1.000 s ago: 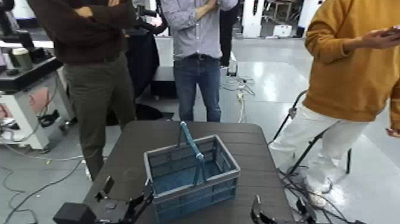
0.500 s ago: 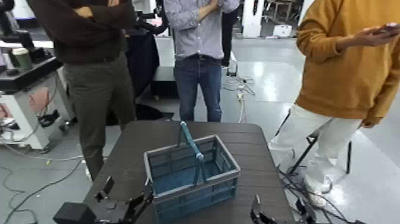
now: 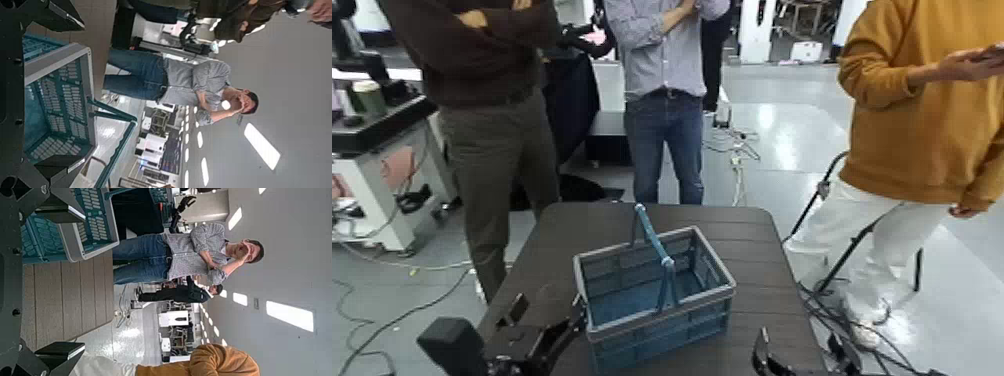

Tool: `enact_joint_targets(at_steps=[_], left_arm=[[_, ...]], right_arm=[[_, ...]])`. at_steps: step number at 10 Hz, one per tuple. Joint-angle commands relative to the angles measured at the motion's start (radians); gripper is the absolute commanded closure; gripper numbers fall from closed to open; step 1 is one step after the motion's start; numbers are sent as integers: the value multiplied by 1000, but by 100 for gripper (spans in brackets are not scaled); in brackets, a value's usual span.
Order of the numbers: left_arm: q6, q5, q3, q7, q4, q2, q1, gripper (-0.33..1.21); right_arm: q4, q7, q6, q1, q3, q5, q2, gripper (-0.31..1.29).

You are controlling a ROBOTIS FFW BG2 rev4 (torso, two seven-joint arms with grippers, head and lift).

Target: Grasp the handle of the crate.

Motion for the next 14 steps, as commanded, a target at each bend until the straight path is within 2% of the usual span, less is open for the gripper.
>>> enact_joint_targets(at_steps=[1,2,4,6,10,11,14], left_arm=[[253,181,40,-58,-16,34,-89,11],[342,267,54,-75,2,50,-137,11],[445,407,51,-115,87,99,-233,11],[536,506,29,-169,177,143,-333,11],[617,710,-115,-242,419,208,-545,11],[629,767,-153,-258,475,217,-589,11],[686,884,-248,-270,619,220,-721,11]], right_arm=[[2,1,2,0,2,-1,1,15],[5,1,2,-3,3,-1,1,15],[8,1,2,-5,8,-4,0,15],[9,2,2,-8,8,-7,-2,15],[20,7,-1,-23,17,-13,-10,15],[23,8,-4,-26,19,-15,-11,15],[32,11,-13,-35,26,-21,-16,15]])
